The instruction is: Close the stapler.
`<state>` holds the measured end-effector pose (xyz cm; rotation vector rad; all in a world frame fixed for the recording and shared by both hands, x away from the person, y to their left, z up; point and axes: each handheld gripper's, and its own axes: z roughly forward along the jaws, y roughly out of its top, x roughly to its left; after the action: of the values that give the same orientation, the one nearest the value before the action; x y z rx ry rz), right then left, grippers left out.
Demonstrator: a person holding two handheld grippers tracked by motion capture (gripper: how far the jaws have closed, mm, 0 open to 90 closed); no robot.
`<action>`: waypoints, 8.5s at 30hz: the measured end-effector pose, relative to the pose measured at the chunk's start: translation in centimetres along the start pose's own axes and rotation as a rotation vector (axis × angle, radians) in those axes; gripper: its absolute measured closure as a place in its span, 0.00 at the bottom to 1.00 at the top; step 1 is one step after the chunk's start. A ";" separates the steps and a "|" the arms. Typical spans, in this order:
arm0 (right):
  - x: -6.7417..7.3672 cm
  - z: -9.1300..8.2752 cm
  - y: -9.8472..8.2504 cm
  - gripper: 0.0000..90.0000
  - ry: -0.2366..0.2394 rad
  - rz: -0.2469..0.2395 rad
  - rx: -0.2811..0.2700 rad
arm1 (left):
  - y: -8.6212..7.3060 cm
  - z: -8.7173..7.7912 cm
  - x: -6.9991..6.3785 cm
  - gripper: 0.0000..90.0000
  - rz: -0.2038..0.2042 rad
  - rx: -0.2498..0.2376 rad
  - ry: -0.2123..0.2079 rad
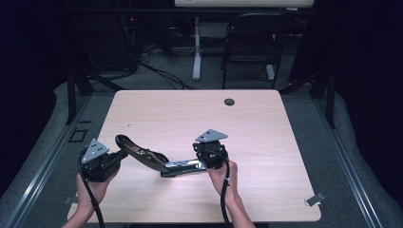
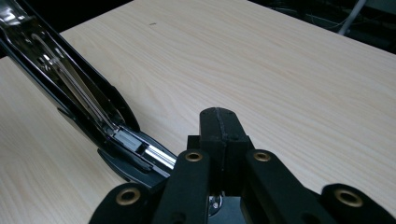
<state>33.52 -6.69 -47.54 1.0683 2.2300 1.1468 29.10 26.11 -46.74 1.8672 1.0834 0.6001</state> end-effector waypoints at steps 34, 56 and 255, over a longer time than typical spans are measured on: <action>4.0 0.2 5.1 1.00 0.065 -0.046 -0.107 | 2.2 5.3 -5.2 0.99 0.124 0.019 -0.125; 0.8 -0.7 2.5 1.00 0.024 0.045 -0.106 | 2.1 7.4 -6.1 1.00 0.120 0.043 -0.190; -13.1 -6.0 -0.1 0.35 -0.080 0.197 0.199 | -0.1 8.6 0.1 0.00 -0.004 0.221 -0.104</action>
<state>37.74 -19.94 -43.97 1.4161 2.2505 0.9524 35.49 22.39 -51.19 2.0608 1.1220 0.3884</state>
